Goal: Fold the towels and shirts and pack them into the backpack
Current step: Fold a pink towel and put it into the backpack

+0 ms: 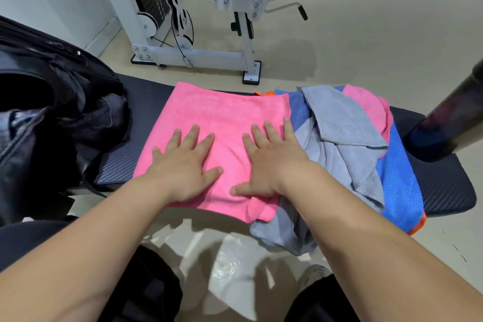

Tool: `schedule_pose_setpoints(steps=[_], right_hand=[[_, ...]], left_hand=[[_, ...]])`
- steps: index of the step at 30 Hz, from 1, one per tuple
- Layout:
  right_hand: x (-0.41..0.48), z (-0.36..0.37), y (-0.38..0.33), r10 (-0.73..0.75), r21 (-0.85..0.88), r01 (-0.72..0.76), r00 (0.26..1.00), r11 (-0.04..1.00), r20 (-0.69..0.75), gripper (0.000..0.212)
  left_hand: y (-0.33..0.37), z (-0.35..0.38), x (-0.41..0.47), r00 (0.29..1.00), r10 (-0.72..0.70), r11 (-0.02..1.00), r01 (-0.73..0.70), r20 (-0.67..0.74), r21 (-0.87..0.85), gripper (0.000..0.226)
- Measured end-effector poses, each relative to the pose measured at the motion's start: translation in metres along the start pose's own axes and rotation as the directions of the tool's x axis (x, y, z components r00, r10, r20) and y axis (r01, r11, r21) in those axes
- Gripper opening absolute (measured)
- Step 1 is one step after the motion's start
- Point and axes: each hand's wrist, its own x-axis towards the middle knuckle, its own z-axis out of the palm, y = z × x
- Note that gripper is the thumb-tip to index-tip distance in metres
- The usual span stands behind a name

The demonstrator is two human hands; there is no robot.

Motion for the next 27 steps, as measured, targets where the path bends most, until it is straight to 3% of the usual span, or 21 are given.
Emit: schedule_pose_setpoints(steps=[4,8,10,13,18,21,27], right_hand=[[-0.02,-0.002,-0.002,0.016,-0.13,0.002,0.99,0.991,0.141,0.159],[-0.046,0.002,-0.009,0.0,-0.184,0.035,0.983,0.982,0.184,0.159],[-0.061,0.004,-0.011,-0.048,-0.182,0.085,0.979,0.98,0.2,0.148],[-0.072,-0.012,-0.009,-0.085,-0.057,0.094,0.986,0.994,0.144,0.111],[-0.02,-0.038,0.01,0.048,0.163,-0.006,0.966,0.987,-0.252,0.053],[0.026,-0.037,0.03,0.096,0.198,-0.024,0.928,0.98,-0.361,0.022],[0.069,-0.026,0.051,0.039,0.031,-0.03,0.942,0.999,-0.333,0.028]], left_hand=[[-0.003,-0.012,-0.017,0.995,0.051,0.998,-0.054,0.089,0.033,0.106],[-0.007,-0.033,-0.031,0.988,0.113,0.987,-0.124,0.104,0.105,0.069],[-0.007,-0.038,-0.031,0.993,0.116,0.99,-0.115,-0.014,0.084,0.05],[-0.011,-0.033,-0.021,0.977,0.072,0.997,-0.074,-0.202,0.0,0.035],[-0.045,-0.033,0.006,0.923,-0.03,0.999,0.037,-0.383,0.01,0.034],[-0.061,-0.034,0.017,0.906,-0.094,0.994,0.112,-0.413,0.019,0.039],[-0.069,-0.026,0.032,0.9,-0.101,0.991,0.053,-0.425,-0.123,0.033]])
